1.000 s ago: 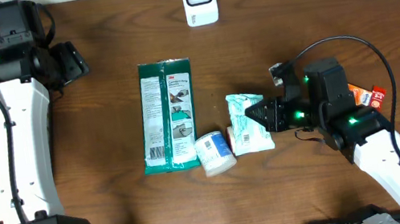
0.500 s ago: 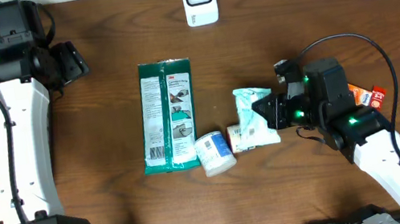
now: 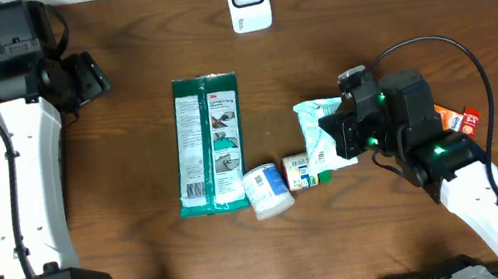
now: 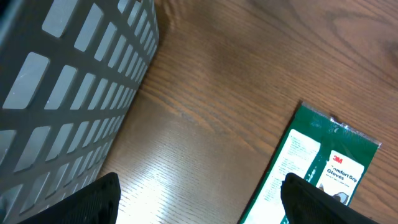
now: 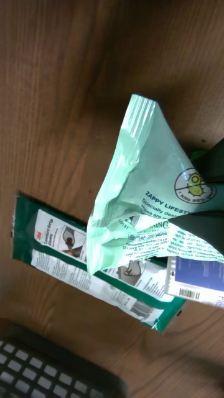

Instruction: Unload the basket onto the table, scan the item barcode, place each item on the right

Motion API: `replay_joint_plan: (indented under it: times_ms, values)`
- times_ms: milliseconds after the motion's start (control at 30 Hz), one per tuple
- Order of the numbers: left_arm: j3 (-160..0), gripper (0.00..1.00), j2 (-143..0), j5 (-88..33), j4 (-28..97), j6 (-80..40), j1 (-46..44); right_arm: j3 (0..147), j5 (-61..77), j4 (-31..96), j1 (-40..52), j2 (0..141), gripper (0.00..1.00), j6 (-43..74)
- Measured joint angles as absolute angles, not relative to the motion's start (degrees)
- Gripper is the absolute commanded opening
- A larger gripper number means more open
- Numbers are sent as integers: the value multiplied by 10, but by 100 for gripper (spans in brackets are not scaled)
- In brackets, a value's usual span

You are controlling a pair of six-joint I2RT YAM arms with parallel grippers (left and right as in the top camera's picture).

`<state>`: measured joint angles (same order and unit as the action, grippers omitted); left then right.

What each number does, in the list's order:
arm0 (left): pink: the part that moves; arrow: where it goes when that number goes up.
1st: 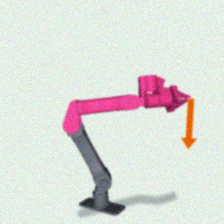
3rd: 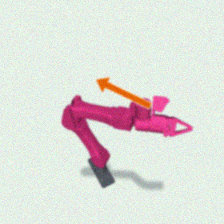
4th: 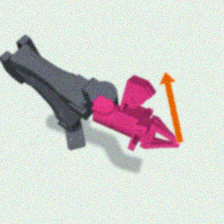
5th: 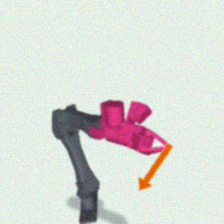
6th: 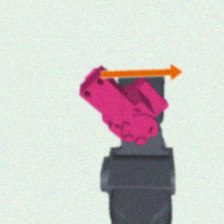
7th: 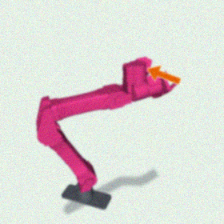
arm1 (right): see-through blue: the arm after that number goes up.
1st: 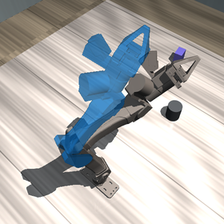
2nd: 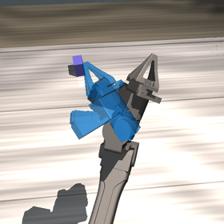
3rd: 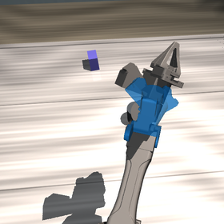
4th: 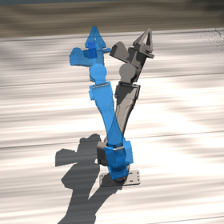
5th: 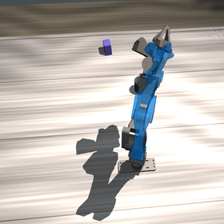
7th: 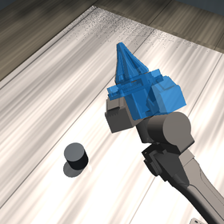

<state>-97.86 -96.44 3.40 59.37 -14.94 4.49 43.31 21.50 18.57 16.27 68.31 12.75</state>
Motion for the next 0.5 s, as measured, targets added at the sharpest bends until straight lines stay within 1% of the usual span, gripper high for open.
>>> replay_joint_plan:
  times_ms: [500]
  values:
    - [-979,82,-964,34,594,-149,45,433,229,166,163,683,1,129]
